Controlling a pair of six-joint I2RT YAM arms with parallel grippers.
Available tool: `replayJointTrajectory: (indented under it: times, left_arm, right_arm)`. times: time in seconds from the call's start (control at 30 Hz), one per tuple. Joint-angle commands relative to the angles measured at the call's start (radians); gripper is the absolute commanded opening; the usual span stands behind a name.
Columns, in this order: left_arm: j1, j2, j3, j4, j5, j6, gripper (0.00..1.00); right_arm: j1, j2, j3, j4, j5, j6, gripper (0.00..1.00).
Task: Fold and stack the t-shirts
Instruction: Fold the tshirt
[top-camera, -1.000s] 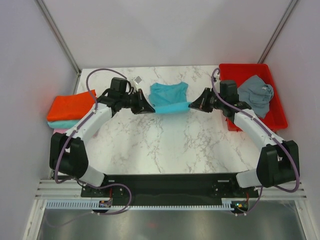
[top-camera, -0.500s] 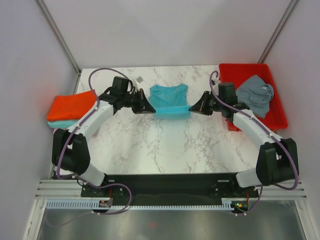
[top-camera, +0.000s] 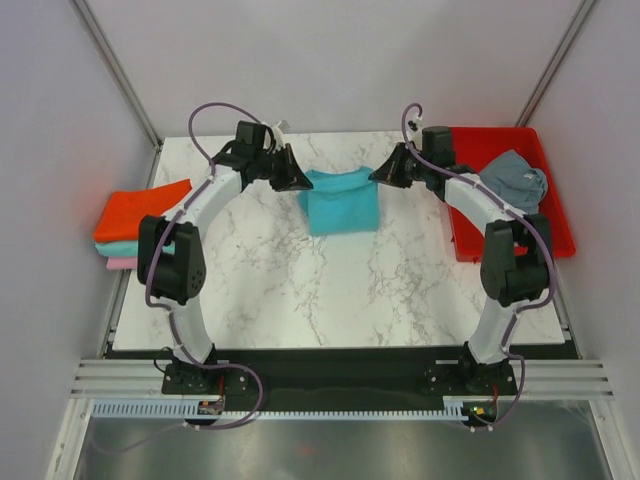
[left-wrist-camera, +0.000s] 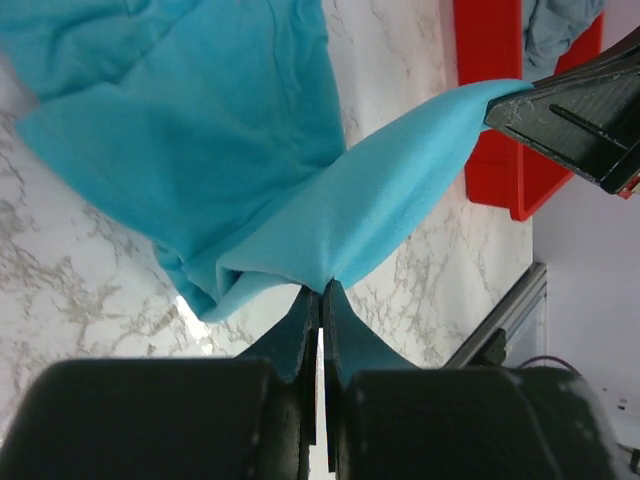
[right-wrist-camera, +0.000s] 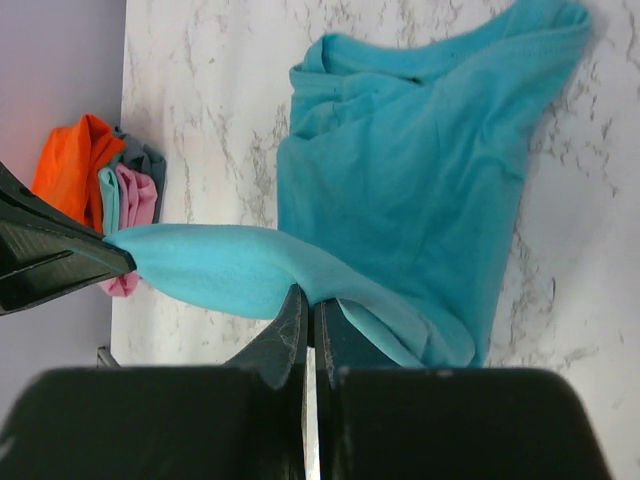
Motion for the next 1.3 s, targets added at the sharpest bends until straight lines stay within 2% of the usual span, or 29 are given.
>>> replayJointTrajectory:
  times: [0.0,0.2,0.4,0.43,0.47,0.5,0.53,0.63,0.73,0.87,1.13,1.2,1.27]
  left_arm:
    - [0.011,0.083,0.132,0.022,-0.046,0.069,0.02]
    - [0.018,0.219,0.294,0.039,-0.09,0.109,0.02]
    - [0.021,0.349,0.387,0.08,-0.177,0.155,0.02]
    - [0.021,0.373,0.397,0.083,-0.193,0.156,0.12]
    - [0.02,0.383,0.41,0.096,-0.214,0.164,0.28]
    - [0.014,0.389,0.416,0.097,-0.281,0.202,0.4]
    - [0.008,0.391,0.432,0.088,-0.325,0.219,0.57]
    - [-0.002,0.36,0.446,0.065,-0.449,0.213,0.77]
    - [-0.017,0.279,0.437,0.044,-0.468,0.236,0.8]
    - [-0.032,0.165,0.35,0.016,-0.451,0.244,0.8]
    - [-0.037,-0.132,0.066,0.002,-0.271,0.19,0.79]
    - [-0.037,-0.187,-0.006,0.004,-0.264,0.196,0.87]
    - [-0.039,-0.262,-0.063,0.005,-0.273,0.224,0.88]
  right_arm:
    - [-0.006,0.092,0.122,0.07,0.022,-0.029,0.0]
    - [-0.006,0.285,0.3,0.086,0.032,-0.048,0.0]
    - [-0.006,0.448,0.432,0.096,0.055,-0.077,0.0]
    - [-0.006,0.468,0.45,0.098,0.08,-0.075,0.07]
    - [-0.006,0.474,0.453,0.098,0.096,-0.078,0.22]
    - [-0.006,0.477,0.459,0.098,0.102,-0.088,0.55]
    - [-0.004,0.474,0.473,0.096,0.107,-0.1,0.65]
    - [-0.004,0.418,0.476,0.08,0.13,-0.158,0.8]
    - [-0.004,0.333,0.455,0.049,0.162,-0.19,0.82]
    - [-0.006,0.22,0.369,0.034,0.153,-0.178,0.82]
    - [-0.006,0.002,0.153,-0.049,0.065,-0.232,0.83]
    - [-0.003,-0.041,0.11,-0.057,0.075,-0.258,0.85]
    - [-0.003,-0.103,0.085,-0.055,0.102,-0.308,0.86]
